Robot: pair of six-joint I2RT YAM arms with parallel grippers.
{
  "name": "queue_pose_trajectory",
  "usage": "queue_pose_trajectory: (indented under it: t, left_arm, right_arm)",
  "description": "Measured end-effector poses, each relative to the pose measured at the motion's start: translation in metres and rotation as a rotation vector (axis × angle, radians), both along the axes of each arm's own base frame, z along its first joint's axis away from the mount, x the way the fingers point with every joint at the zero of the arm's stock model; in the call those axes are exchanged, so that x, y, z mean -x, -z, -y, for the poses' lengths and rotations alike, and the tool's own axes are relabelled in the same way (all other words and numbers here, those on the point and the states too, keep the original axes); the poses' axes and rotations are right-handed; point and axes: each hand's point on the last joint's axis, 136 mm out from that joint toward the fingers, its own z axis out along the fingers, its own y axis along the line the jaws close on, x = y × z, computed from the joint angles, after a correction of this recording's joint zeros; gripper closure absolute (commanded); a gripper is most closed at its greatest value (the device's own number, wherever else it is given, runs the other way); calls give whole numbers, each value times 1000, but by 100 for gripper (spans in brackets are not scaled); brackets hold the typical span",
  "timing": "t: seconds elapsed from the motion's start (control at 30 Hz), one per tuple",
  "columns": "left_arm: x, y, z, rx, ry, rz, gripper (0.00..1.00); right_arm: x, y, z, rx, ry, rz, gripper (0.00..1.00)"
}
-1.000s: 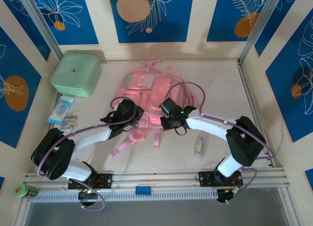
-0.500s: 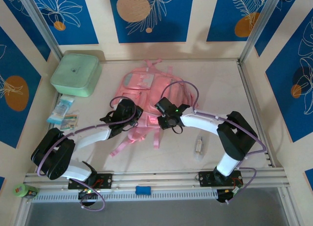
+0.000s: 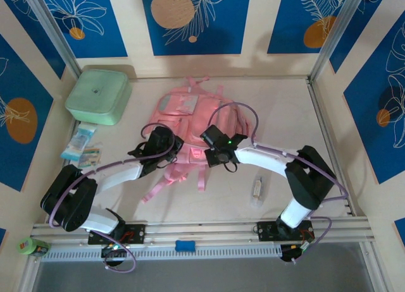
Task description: Pack books, pencil case, and school supplies into a backpack
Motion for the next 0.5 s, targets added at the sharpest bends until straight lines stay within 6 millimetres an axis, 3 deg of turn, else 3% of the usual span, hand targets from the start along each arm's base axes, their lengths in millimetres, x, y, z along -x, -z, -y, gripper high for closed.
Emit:
queue_pose_trajectory:
  t: [0.27, 0.33, 0.5]
  left_arm:
    - [-21, -7, -26, -28, 41, -9, 100]
    - [-27, -4, -31, -52, 51, -20, 100]
    - [-55, 1, -38, -113, 89, -32, 100]
  right_arm:
    - [6, -36, 44, -12, 87, 43, 100]
    - [11, -41, 39, -26, 52, 54, 100]
    - [32, -45, -4, -80, -95, 51, 100]
